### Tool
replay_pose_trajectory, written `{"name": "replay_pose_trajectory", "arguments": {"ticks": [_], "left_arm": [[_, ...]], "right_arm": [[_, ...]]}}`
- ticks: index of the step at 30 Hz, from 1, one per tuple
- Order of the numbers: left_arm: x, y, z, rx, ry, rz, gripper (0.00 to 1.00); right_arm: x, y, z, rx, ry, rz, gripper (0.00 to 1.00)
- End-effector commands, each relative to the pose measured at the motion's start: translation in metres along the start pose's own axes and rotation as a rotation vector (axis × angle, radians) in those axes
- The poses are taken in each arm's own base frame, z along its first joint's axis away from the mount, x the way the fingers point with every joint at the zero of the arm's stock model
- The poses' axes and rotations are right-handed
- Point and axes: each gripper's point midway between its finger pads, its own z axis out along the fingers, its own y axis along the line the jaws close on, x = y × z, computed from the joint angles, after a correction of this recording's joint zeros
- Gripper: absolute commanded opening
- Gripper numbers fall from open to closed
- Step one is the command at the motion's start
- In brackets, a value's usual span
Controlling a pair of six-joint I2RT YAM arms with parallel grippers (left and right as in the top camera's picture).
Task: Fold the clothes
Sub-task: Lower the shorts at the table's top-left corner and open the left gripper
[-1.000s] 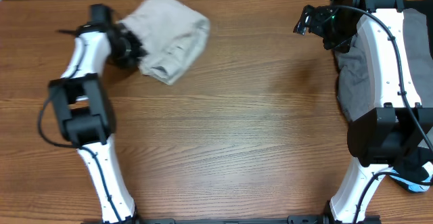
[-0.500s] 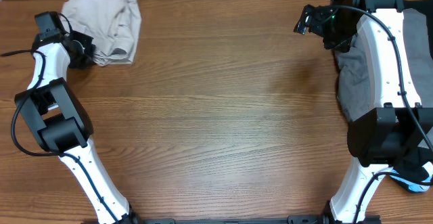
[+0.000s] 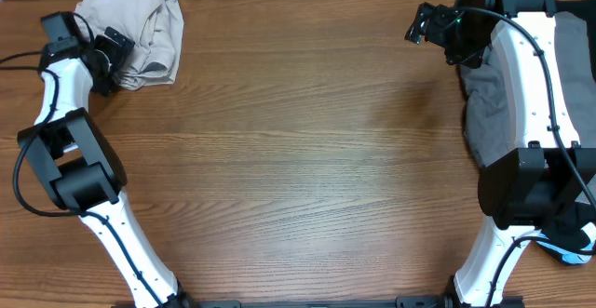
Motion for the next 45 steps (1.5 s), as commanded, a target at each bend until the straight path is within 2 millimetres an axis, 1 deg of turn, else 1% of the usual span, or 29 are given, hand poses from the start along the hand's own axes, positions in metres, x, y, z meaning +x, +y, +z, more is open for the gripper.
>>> {"name": "replay_pose_trajectory", "arguments": {"ticks": [1,5,8,12,14,15,17,19,21,25,27,30,34,37,40,41,43,45], "left_arm": [[0.025,-0.017,-0.01,0.117,0.113,0.153,1.0],[0.017,-0.04,-0.051,0.14,0.077,0.286,1.0],[0.014,-0.056,-0.088,0.149,0.047,0.419,1.0],[0.01,-0.069,-0.133,0.115,-0.003,0.558,1.0],[0.004,-0.076,-0.148,0.1,-0.051,0.651,1.0],[0.0,-0.081,-0.152,0.093,-0.082,0.709,1.0],[-0.011,-0.088,-0.151,0.056,-0.147,0.809,1.0],[-0.021,-0.092,-0.139,0.005,-0.204,0.901,1.0],[-0.027,-0.099,-0.12,-0.024,-0.255,0.992,1.0],[-0.035,-0.117,-0.069,-0.028,-0.362,1.136,1.0],[-0.041,-0.118,-0.046,-0.056,-0.415,1.146,1.0],[-0.046,-0.115,-0.018,-0.108,-0.477,1.144,1.0],[-0.041,-0.112,0.01,-0.13,-0.513,1.149,1.0],[-0.032,-0.1,0.032,-0.141,-0.488,1.117,1.0],[-0.015,-0.073,0.061,-0.149,-0.403,1.034,1.0],[-0.006,-0.063,0.072,-0.152,-0.366,1.012,1.0],[0.016,-0.038,0.097,-0.155,-0.271,0.99,1.0],[0.04,-0.019,0.116,-0.144,-0.178,0.988,1.0]], "right_arm": [[-0.003,0.0,-0.008,0.004,-0.025,-0.007,1.0],[-0.003,0.0,-0.008,0.004,-0.024,-0.006,1.0],[-0.003,0.0,-0.008,0.004,-0.025,-0.007,1.0],[-0.003,0.0,-0.008,0.004,-0.025,-0.007,1.0],[-0.003,0.0,-0.008,0.004,-0.025,-0.007,1.0],[-0.003,0.0,-0.008,0.004,-0.025,-0.007,1.0],[-0.003,0.0,-0.008,0.003,-0.027,-0.007,1.0],[-0.004,0.0,-0.008,0.002,-0.029,-0.008,1.0],[-0.004,0.0,-0.008,0.003,-0.029,-0.008,1.0],[-0.003,0.0,-0.008,0.003,-0.027,-0.008,1.0],[-0.003,0.0,-0.008,0.004,-0.024,-0.007,1.0],[-0.002,0.0,-0.008,0.005,-0.02,-0.007,1.0],[0.0,-0.001,-0.008,0.008,-0.014,-0.009,1.0],[0.001,-0.001,-0.008,0.009,-0.01,-0.007,1.0],[0.003,-0.002,-0.008,0.011,-0.004,-0.006,1.0],[0.003,-0.002,-0.008,0.011,-0.002,-0.005,1.0],[0.004,-0.002,-0.008,0.012,0.001,-0.005,1.0],[0.003,-0.002,-0.008,0.012,0.0,-0.005,1.0]]}}
